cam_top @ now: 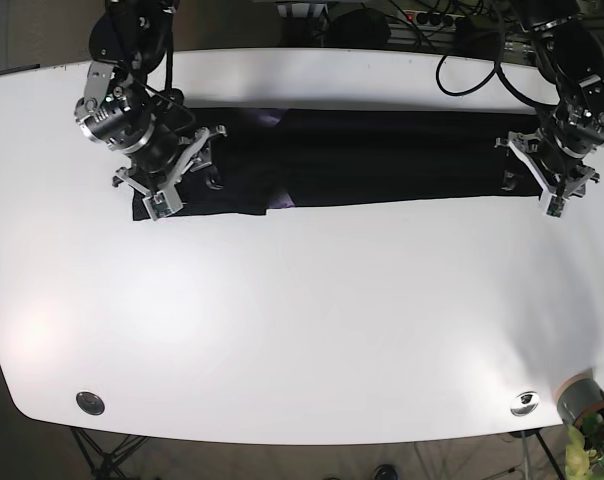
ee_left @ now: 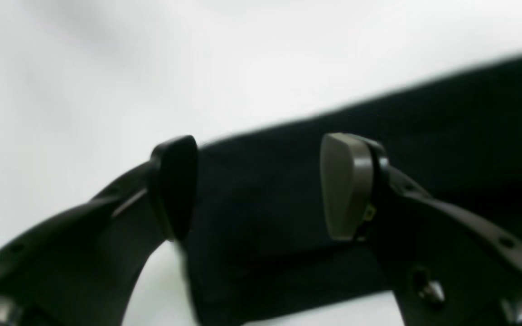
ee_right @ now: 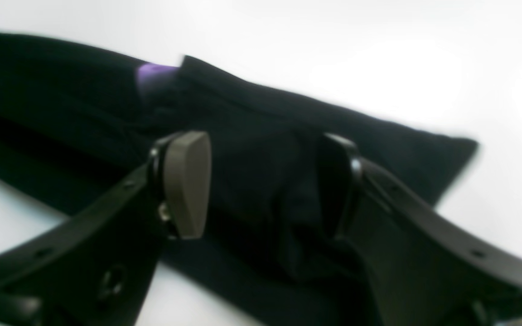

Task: Fold the T-shirt properly
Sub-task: 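Lower the folded edge and release it with both grippers, then press the folded strip flat with both grippers at its ends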

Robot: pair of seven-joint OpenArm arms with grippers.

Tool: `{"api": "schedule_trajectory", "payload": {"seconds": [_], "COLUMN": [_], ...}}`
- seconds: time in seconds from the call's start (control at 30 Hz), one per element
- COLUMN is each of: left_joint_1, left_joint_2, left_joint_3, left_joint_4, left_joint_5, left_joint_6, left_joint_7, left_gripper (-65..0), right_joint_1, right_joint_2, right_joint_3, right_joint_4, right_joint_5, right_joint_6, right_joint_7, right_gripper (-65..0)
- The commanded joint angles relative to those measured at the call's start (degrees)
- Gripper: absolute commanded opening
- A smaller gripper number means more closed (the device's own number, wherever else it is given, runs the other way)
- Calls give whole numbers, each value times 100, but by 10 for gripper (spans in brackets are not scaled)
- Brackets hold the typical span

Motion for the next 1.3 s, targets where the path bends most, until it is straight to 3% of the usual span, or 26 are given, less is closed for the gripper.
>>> {"api": "schedule_trajectory", "payload": {"seconds": [0.0, 0.1, 0.33, 0.47, 0.93, 1.1, 1.27], "left_joint_1": [56, 126, 100, -252, -1922, -1948, -1904], "left_joint_2": [-154, -163, -163, -172, -251, -224, -242], "left_joint_3": [35, 26, 61, 255, 940, 712, -194], "left_joint_4": [-65, -250, -874, -1393, -2984, -2729, -2272], "left_joint_5": [-48, -48, 462, 471, 471, 348, -567], "left_joint_6": [42, 42, 16, 16, 25, 16, 16], "left_joint_7": [-183, -201, -412, -728, -719, -719, -324], "left_gripper": [-249, -249, -249, -249, -249, -246, -240], "right_joint_1": [12, 83, 346, 707, 1841, 1964, 1964], "right_joint_2": [-39, -144, -109, -91, 577, 594, 568], "right_joint_3": [-163, -172, -67, 127, 426, 417, 426], "right_joint_4": [-107, -318, -1496, -2138, -3536, -3422, -3316], "right_joint_5": [-286, -646, -1112, -1191, -1139, -1130, -1130], "right_joint_6": [-178, -318, -327, -327, -327, -327, -283], "right_joint_7": [147, 156, 780, 1044, 1510, 1510, 1510], "right_gripper": [-304, -304, -306, -306, -306, -306, -306]}}
